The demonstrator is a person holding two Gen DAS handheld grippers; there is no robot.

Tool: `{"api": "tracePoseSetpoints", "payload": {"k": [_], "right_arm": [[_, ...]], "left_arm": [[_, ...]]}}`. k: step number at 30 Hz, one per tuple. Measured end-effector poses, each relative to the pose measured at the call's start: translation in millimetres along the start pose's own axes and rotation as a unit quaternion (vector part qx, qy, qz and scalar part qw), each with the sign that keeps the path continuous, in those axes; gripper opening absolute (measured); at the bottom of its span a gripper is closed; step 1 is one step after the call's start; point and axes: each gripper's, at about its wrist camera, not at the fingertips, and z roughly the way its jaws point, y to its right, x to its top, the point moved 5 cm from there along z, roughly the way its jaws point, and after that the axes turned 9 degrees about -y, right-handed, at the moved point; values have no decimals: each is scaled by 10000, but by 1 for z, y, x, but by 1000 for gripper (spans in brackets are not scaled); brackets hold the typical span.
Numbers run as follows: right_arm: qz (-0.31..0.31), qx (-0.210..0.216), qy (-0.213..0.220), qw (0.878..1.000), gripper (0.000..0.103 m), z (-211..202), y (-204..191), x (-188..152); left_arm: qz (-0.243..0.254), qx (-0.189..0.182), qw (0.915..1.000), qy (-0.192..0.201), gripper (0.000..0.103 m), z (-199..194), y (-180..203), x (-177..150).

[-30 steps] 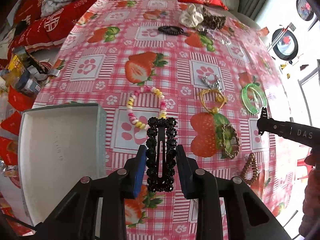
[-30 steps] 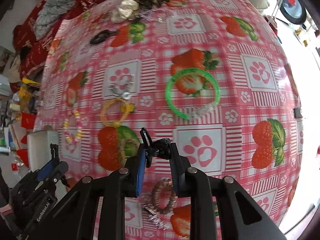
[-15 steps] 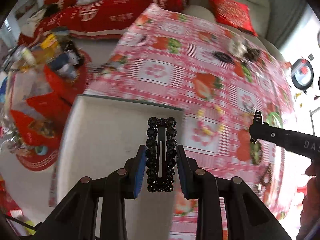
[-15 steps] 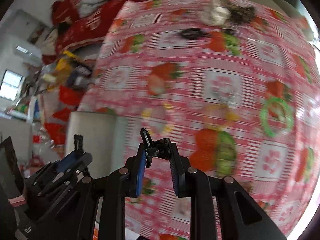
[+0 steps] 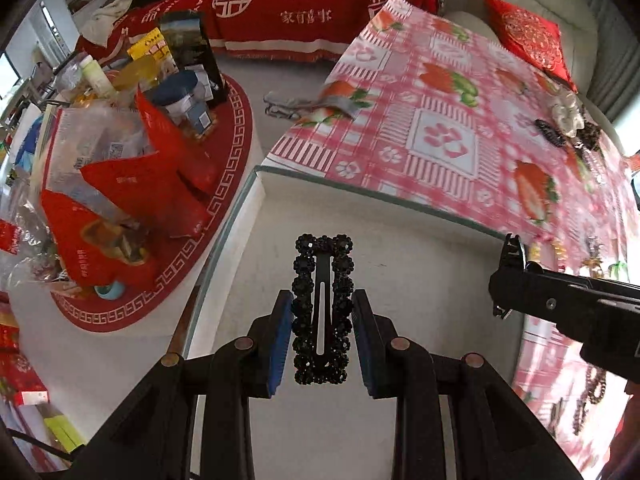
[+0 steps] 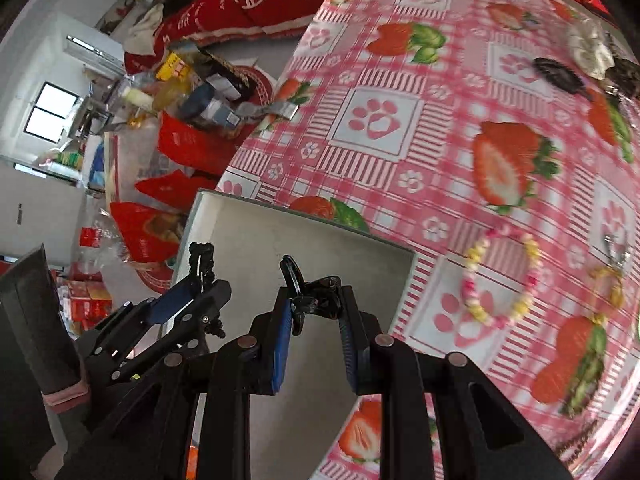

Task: Organize jewelry
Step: 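Carry the rhinestone clip in the left tool while the right tool carries the claw clip to the white tray, then open the left tool over the tray while the right tool releases the claw clip there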

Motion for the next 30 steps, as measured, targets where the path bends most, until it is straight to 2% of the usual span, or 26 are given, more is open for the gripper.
{"api": "tracePoseSetpoints", "payload": {"k": [8,16,17,19,21,23,24,25,30], "right_arm": [[-46,-289,-203,9994,25,32,7,13],[-31,-449,-351,9984,25,46,12,14],[-27,-432,-317,9986,25,46,12,15],[-6,-429,-309,9986,25,48,11,16],[-8,-425,-306,9986,27,48,11,16],[-2,-365,-315,9988,34,51,7,18],[-3,-339,-310,9989,43,51,7,19],[-20,-299,-282,9992,47,49,6,18],[-17,-156,-200,9997,50,40,6,17]], "left_arm": [[95,123,9999,-56,36,21,4,5],[207,207,9996,52,38,24,7,6],[210,268,9994,67,41,24,7,6],[203,455,9987,79,79,23,6,6],[161,480,9985,184,80,19,5,5],[174,451,9987,143,80,19,5,4],[177,458,9987,126,80,19,4,4],[176,469,9987,116,80,18,4,3],[115,529,9985,126,80,12,2,-1]]}}
